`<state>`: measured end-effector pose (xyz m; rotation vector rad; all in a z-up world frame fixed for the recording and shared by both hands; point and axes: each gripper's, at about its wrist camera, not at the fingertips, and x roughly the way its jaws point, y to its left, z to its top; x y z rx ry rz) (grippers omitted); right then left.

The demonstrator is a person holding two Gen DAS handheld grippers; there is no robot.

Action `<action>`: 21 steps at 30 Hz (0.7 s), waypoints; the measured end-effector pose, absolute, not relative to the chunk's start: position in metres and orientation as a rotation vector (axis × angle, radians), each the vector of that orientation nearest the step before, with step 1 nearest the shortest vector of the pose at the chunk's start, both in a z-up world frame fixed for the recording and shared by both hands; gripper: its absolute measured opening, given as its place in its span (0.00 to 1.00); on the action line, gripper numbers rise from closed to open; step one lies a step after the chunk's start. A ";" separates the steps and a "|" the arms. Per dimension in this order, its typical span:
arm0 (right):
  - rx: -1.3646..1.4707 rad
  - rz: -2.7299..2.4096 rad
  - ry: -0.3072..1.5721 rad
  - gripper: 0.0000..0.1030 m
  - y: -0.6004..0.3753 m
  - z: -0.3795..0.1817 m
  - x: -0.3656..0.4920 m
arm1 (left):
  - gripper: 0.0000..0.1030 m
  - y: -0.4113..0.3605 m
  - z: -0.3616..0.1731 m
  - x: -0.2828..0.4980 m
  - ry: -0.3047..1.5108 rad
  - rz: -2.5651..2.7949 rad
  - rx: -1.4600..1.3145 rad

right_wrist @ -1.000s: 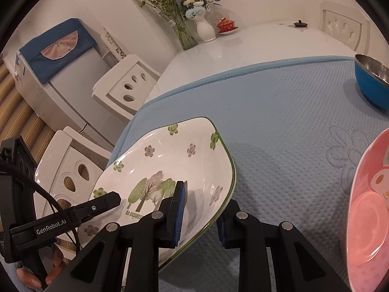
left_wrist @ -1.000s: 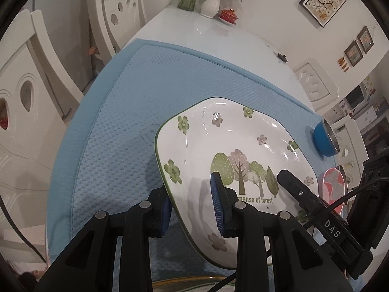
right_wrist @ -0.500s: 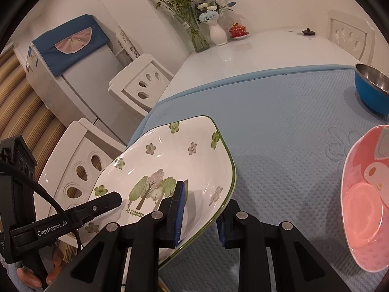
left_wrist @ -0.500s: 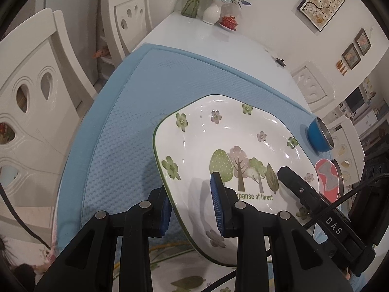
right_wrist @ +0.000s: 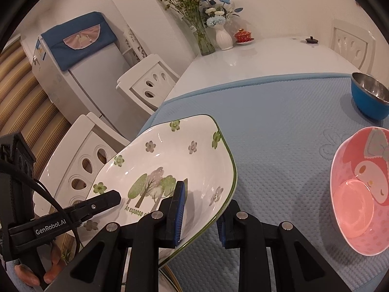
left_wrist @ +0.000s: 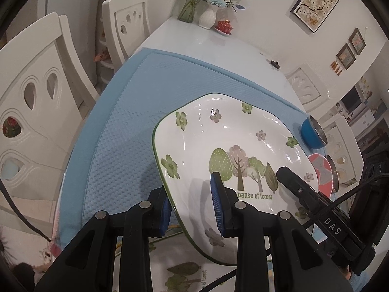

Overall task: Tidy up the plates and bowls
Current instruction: 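Carry the held tree plate with both grippers over the plate stack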

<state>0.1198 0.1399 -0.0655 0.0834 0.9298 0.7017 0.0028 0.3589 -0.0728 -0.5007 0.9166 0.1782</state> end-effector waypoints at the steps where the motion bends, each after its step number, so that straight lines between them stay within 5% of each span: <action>1: 0.083 0.701 0.929 0.22 0.139 -0.065 0.119 | 0.24 0.358 -0.073 0.002 0.917 0.177 -0.499; 21: 0.081 0.688 0.937 0.22 0.125 -0.064 0.086 | 0.26 0.348 -0.070 -0.023 0.920 0.166 -0.480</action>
